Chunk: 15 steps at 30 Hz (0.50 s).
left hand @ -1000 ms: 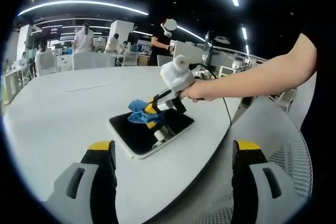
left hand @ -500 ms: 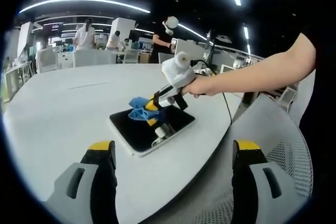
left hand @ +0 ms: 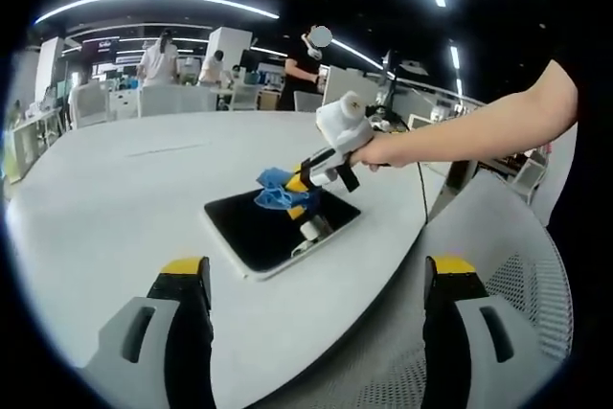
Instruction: Wipe the mirror surface with the cleaning cloth until all visible marks leave the cleaned area.
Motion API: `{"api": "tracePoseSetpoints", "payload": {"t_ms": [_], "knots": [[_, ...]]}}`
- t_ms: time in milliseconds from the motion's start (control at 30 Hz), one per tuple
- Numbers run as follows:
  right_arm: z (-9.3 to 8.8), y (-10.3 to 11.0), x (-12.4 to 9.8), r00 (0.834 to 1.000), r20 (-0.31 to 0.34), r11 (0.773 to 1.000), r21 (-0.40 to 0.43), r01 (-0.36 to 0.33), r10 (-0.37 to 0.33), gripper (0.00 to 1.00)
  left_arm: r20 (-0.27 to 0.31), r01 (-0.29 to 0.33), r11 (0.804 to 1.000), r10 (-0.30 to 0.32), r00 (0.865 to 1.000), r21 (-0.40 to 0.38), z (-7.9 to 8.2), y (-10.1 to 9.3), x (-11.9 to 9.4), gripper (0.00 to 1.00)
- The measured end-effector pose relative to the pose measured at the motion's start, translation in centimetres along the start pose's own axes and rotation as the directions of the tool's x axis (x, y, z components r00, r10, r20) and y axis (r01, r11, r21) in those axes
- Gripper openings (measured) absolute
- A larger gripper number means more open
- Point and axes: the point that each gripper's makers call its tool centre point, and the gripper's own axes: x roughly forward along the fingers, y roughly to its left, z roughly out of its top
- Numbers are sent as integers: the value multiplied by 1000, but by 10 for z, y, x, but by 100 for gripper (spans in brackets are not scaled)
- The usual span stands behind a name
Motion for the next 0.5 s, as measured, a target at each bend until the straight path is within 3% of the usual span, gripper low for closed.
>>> {"api": "tracePoseSetpoints", "payload": {"t_ms": [367,500], "knots": [[1,2,1,1000,-13,1000,-12,5,-6,0,3,-7,1000,7,1000,-11,0,2,0,91],[0,1,0,1000,-15,1000,28,9,-9,0,-11,-7,1000,6,1000,-13,-2,1,0,91]]}}
